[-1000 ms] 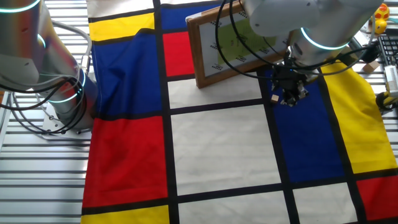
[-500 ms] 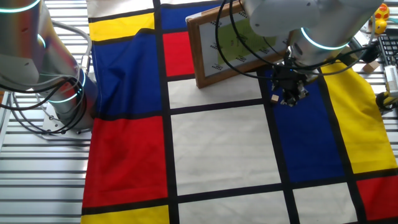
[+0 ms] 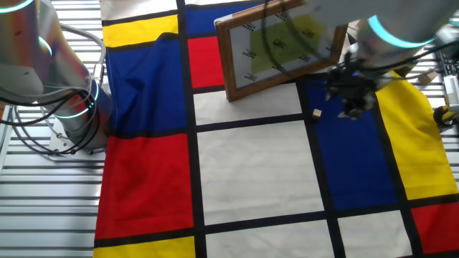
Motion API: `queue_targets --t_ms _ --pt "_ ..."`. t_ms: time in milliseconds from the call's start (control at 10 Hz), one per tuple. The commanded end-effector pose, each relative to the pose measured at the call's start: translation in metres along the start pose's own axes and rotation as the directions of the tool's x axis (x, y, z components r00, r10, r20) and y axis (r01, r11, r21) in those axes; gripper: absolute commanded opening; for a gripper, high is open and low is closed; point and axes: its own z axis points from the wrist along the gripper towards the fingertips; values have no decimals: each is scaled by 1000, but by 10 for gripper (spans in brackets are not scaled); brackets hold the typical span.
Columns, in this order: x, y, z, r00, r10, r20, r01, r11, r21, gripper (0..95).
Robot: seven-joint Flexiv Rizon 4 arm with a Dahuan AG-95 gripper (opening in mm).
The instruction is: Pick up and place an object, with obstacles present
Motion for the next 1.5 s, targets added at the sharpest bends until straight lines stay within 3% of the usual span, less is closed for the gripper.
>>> queue_targets --t_ms 100,400,700,1200,1400,1500 --pt "-5 -13 -30 992 -122 -18 121 993 -13 380" --pt "-9 -8 -21 992 -124 -18 124 992 -12 380" --pt "-13 -4 -3 992 -128 -19 127 992 -10 380" --pt "-14 2 43 991 -134 -10 134 991 -8 380" --pt "-14 5 51 992 -130 -11 129 992 -7 380" --pt "-14 5 51 990 -140 -1 140 990 -21 380"
